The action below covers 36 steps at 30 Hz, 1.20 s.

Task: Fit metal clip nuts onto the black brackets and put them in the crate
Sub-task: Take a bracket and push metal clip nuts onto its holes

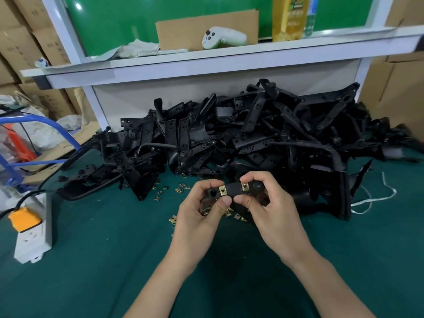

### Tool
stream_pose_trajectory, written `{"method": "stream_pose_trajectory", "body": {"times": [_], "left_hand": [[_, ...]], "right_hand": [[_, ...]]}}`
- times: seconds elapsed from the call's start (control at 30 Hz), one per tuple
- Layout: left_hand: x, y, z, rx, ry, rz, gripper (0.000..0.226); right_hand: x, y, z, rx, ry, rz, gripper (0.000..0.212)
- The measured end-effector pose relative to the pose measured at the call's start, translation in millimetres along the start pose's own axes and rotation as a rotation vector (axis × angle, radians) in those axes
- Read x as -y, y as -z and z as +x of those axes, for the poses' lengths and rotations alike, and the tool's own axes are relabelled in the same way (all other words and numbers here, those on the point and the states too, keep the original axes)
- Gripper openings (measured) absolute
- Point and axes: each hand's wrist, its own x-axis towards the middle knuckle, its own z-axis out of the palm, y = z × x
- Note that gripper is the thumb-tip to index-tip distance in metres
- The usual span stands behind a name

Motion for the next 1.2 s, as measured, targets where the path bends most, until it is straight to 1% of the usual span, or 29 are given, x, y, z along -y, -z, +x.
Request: {"method": "stream_pose_trajectory", "body": {"times": [0.17, 0.27, 0.33, 0.43, 0.5, 0.63, 0.73, 0.8, 0.9, 1.0, 1.13, 1.2], "left_hand": [[-4.6, -2.6, -6.3, -0.048, 0.022, -0.016, 0.009], [-5.2, -3.3, -12.2, -0.064, 0.042, 0.035, 0.014], [-6.9, -3.7, -16.8, -0.005, 0.067, 0.065, 0.016], [-11.0, -6.4, -26.2, 0.113, 0.089, 0.089, 0.017], [-14.9, -12.1, -33.0, 0.141, 0.094, 0.086, 0.020], [-19.5, -31.6, -46.0, 0.126, 0.125, 0.054, 0.021], [-22.4, -48.8, -54.8, 0.103, 0.130, 0.065, 0.025], [-26.7, -61.0, -59.1, 0.090, 0.165, 0.056, 0.027], [-34.3, -85.0, -63.9, 0.101, 0.232, 0.029, 0.029], [-45.7, -119.1, -69.5, 0.140, 0.250, -0.030, 0.029], [-60.4, -177.9, -82.5, 0.261, 0.257, -0.096, 0.022], [-68.0, -213.0, -91.2, 0.336, 0.275, -0.182, 0.020]], "right_hand": [[4.9, 2.6, -4.2, 0.035, -0.050, 0.061, 0.034], [10.7, 5.2, -12.3, 0.063, -0.033, 0.043, 0.031], [16.6, 9.6, -18.2, 0.060, -0.030, 0.017, 0.025], [23.4, 20.3, -24.7, 0.075, -0.036, -0.058, 0.024], [27.0, 28.5, -30.0, 0.086, -0.039, -0.095, 0.026], [31.0, 41.7, -42.8, 0.070, -0.038, -0.192, 0.026], [36.8, 53.3, -48.7, 0.054, -0.075, -0.300, 0.024], [42.2, 64.1, -49.4, 0.050, -0.104, -0.369, 0.022], [51.4, 85.7, -55.2, 0.005, -0.153, -0.442, 0.018], [56.9, 116.7, -67.4, -0.105, -0.227, -0.427, 0.014], [61.4, 171.4, -89.0, -0.249, -0.333, -0.513, 0.016], [65.1, 204.4, -104.7, -0.303, -0.383, -0.557, 0.015]]}}
